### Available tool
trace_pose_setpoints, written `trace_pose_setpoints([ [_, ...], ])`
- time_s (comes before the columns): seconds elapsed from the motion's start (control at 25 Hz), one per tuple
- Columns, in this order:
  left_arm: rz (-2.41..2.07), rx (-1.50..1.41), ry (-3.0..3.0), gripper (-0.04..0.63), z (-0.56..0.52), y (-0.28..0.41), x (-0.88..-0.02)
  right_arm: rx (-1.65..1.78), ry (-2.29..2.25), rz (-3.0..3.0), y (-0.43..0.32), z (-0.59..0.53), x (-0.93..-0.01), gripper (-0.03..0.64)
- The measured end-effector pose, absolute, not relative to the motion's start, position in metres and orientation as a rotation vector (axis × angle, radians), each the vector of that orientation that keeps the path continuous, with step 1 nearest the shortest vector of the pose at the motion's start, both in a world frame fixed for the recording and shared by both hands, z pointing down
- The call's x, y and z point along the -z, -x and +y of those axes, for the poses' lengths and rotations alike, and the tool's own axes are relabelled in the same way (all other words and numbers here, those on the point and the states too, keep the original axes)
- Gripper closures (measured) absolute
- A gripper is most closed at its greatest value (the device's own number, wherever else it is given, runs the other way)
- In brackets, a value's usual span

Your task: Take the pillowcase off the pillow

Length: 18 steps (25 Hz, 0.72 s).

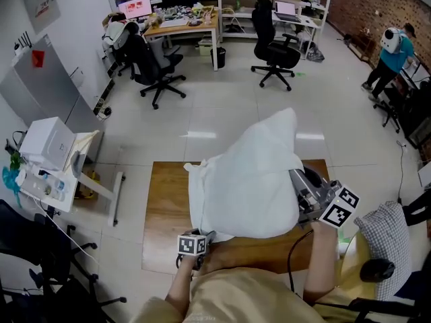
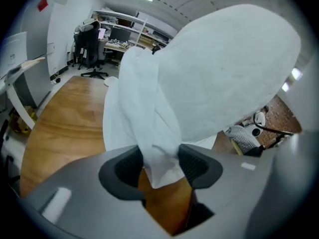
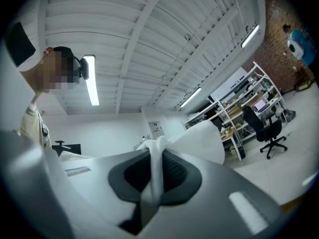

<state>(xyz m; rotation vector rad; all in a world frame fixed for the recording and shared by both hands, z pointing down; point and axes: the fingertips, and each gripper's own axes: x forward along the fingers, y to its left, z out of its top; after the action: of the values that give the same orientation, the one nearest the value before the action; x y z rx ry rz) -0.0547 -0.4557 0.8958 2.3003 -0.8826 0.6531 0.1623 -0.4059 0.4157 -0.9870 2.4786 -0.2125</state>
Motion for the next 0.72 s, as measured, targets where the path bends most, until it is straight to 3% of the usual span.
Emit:
trace_pose_setpoints([
  [0.08, -0.953, -0.768, -2.303, 0.425, -0.463, 0.052, -0.913, 0.184, 1.018, 2.467, -0.165, -0.405, -0.411, 0.604],
  [0.24, -1.087, -0.874, -2.287, 0.499, -0.483, 0.063, -0.943, 0.193, 1.048, 2.421, -0.171, -0.406, -0.398, 0.606],
  [0.52, -1.161, -0.924, -2.152, 0.525, -0.509, 0.119, -1.014, 0.343, 0.993, 2.291, -0.184, -0.405, -0.396, 0.609],
  [0.72, -1.104, -0.965, -2.162, 0.552, -0.519, 0.124, -1.018, 0.339, 0.953, 2.289, -0.182, -0.404, -0.385, 0.609],
])
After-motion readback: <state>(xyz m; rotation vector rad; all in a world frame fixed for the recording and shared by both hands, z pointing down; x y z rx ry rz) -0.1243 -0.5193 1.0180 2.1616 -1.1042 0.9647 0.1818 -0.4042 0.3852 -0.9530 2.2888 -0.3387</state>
